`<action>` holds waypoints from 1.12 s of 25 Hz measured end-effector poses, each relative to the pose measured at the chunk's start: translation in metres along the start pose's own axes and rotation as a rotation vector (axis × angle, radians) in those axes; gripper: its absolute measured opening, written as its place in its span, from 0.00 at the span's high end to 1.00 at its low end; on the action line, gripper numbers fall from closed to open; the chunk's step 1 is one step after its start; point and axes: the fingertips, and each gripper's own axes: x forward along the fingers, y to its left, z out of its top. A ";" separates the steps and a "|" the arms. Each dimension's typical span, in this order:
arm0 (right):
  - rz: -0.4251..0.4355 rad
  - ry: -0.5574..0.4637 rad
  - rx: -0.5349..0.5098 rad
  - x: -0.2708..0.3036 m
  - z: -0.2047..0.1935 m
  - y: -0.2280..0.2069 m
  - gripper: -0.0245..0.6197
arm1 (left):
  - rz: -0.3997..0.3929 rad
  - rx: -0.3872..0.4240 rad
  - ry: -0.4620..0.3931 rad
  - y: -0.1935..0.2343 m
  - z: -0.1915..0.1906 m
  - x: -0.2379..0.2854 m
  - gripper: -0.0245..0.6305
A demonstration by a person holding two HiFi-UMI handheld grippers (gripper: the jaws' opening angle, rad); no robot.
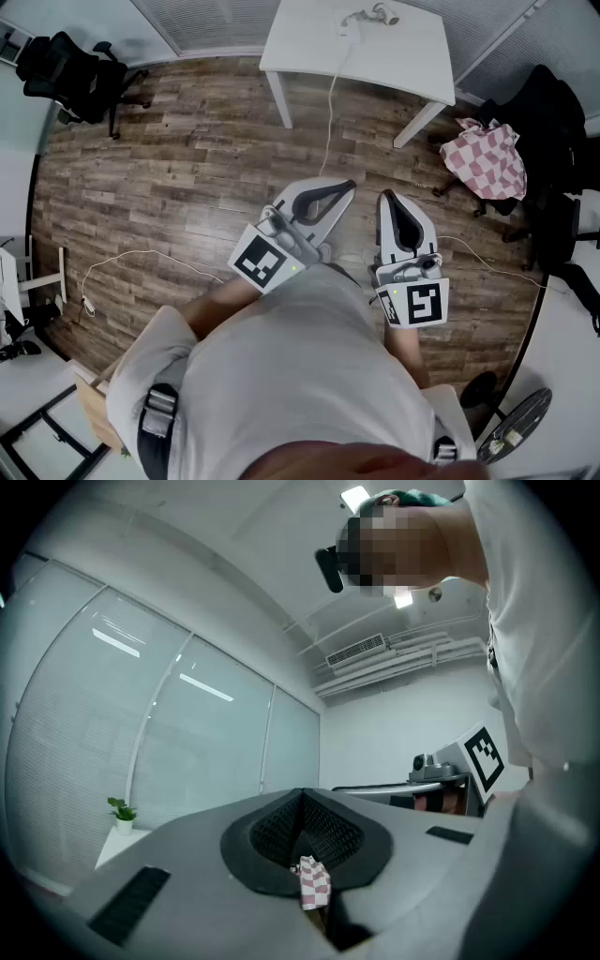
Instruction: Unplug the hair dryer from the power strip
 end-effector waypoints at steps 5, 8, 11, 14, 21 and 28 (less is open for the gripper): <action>0.015 -0.018 0.010 -0.004 0.002 -0.007 0.91 | 0.007 -0.001 0.003 -0.004 -0.002 0.008 0.93; 0.048 -0.018 0.025 -0.004 -0.003 -0.009 0.91 | 0.012 0.003 0.005 -0.006 -0.004 0.013 0.93; 0.056 -0.004 0.038 -0.006 -0.008 -0.014 0.91 | 0.023 0.000 0.007 -0.009 -0.007 0.016 0.93; 0.061 0.002 0.046 -0.005 -0.010 -0.019 0.91 | 0.035 0.003 0.015 -0.007 -0.011 0.019 0.93; 0.097 0.003 0.047 0.010 -0.010 -0.022 0.91 | 0.063 0.008 0.016 0.006 -0.010 0.023 0.93; 0.105 0.008 0.060 0.045 -0.017 -0.030 0.91 | 0.072 -0.002 0.014 0.038 -0.015 0.029 0.93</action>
